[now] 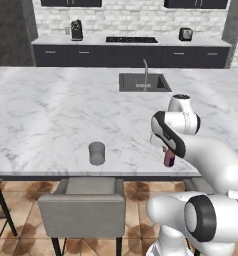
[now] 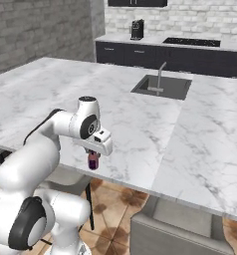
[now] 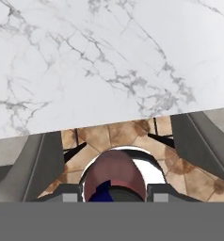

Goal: There is a wine glass and glass cup on the dining counter. Place the wine bottle next to the wine glass and the juice bottle next to the glass cup.

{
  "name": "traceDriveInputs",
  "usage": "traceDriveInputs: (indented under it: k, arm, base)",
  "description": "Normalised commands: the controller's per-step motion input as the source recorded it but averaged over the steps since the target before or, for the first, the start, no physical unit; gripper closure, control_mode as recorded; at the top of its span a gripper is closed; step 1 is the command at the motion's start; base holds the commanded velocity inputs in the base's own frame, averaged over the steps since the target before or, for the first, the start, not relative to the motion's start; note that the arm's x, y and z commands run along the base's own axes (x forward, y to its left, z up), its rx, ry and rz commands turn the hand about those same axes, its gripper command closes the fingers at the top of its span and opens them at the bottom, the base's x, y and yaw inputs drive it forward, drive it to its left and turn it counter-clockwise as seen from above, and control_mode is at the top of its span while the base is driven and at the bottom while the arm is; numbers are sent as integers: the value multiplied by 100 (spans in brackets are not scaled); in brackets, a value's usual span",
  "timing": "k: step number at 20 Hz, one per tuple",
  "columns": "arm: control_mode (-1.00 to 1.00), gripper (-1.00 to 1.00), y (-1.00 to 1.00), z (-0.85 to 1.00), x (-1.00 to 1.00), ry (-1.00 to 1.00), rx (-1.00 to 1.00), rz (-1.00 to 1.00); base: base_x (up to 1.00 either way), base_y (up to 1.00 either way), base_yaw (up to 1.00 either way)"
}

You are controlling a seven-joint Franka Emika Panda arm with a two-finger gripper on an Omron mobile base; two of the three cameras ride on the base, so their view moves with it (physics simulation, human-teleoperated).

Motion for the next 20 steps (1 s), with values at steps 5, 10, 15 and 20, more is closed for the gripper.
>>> traceDriveInputs:
  k: [5, 10, 15, 20]
  arm:
    - [100, 100, 0, 0, 0, 0, 0, 0]
    - [-100, 100, 8, -1, 19, -1, -4, 2]
    - [-100, 100, 32, -4, 53, -6, -9, 12]
    - [-100, 100, 43, -6, 56, 0, -2, 12]
  base:
    - [7, 2, 0]
    - [20, 8, 0]
    - [0, 0, 0]
    - [0, 0, 0]
